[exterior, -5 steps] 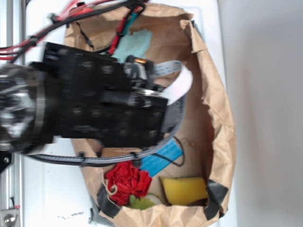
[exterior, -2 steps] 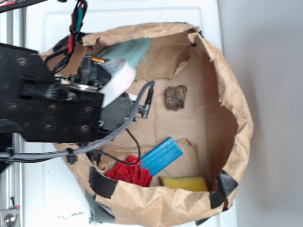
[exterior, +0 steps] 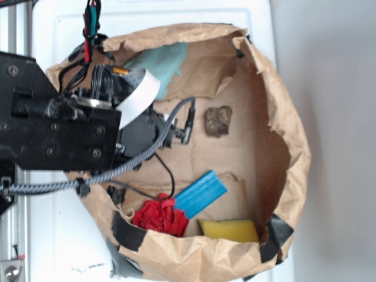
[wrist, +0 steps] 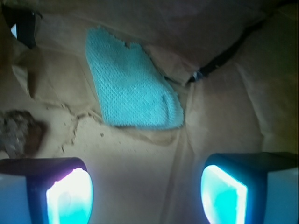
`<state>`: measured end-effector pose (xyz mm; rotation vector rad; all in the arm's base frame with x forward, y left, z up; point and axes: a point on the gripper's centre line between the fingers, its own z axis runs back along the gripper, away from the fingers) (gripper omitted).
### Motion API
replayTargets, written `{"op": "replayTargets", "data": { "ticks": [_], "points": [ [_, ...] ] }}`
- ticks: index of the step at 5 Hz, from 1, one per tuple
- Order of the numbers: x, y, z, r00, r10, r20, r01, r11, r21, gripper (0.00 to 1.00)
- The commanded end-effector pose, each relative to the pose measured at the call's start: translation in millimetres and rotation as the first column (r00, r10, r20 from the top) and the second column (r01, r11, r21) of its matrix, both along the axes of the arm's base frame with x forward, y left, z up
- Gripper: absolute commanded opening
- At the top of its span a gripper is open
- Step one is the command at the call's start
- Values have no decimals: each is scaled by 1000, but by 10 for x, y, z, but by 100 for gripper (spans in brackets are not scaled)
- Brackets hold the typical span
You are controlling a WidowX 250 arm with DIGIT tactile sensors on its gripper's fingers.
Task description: Grab the blue cloth.
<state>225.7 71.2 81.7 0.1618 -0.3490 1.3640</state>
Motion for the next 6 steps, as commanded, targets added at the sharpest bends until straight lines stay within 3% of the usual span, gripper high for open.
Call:
{"op": "replayTargets", "data": {
  "ticks": [1,3,4,6],
  "points": [
    [-46,130,23,999,36,32,-36,999,-5,100],
    [-52,142,24,999,23,42,-24,1000,6,100],
    [190,112,187,998,43,51,-42,999,-31,100],
    [190,112,187,998,43,51,-42,999,-31,100]
  ]
}}
